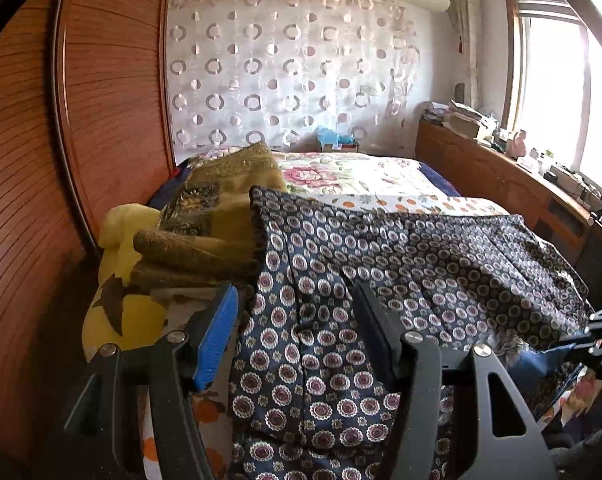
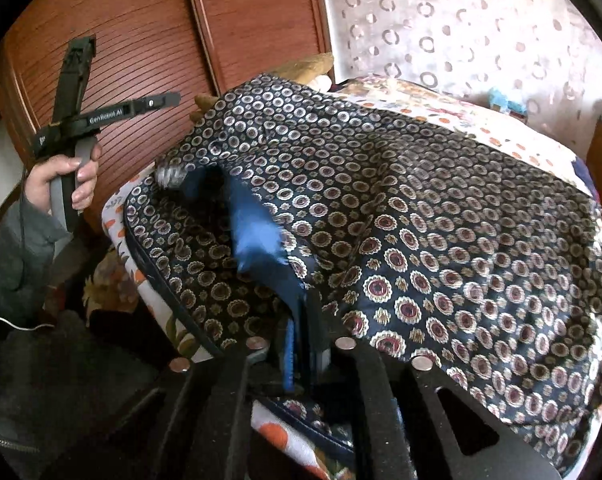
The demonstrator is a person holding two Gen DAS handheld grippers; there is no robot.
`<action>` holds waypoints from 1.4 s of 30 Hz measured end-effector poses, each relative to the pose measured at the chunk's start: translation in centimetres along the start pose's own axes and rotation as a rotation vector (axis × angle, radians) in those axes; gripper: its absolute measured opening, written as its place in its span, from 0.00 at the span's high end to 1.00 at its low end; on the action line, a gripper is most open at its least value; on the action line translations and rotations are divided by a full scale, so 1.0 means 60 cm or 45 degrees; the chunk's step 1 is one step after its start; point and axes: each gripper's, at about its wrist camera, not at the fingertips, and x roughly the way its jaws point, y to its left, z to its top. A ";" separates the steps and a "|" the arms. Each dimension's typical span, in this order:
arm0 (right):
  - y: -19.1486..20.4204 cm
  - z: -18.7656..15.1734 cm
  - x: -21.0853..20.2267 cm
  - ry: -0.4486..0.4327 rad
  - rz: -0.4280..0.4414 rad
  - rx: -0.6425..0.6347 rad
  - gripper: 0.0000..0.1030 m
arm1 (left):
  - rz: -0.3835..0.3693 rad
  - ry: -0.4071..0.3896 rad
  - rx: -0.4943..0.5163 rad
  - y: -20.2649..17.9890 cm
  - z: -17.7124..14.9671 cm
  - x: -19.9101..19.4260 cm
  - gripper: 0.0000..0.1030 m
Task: Fold small clothes
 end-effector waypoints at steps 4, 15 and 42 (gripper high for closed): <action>0.004 -0.004 -0.022 -0.036 -0.027 0.011 0.53 | 0.011 0.045 -0.011 0.007 -0.024 0.008 0.41; -0.014 -0.023 -0.065 -0.097 -0.120 0.040 0.46 | 0.038 0.135 -0.046 0.032 -0.076 0.019 0.41; -0.272 -0.147 -0.137 -0.073 -0.649 0.518 0.45 | 0.080 0.205 -0.028 0.033 -0.091 0.036 0.60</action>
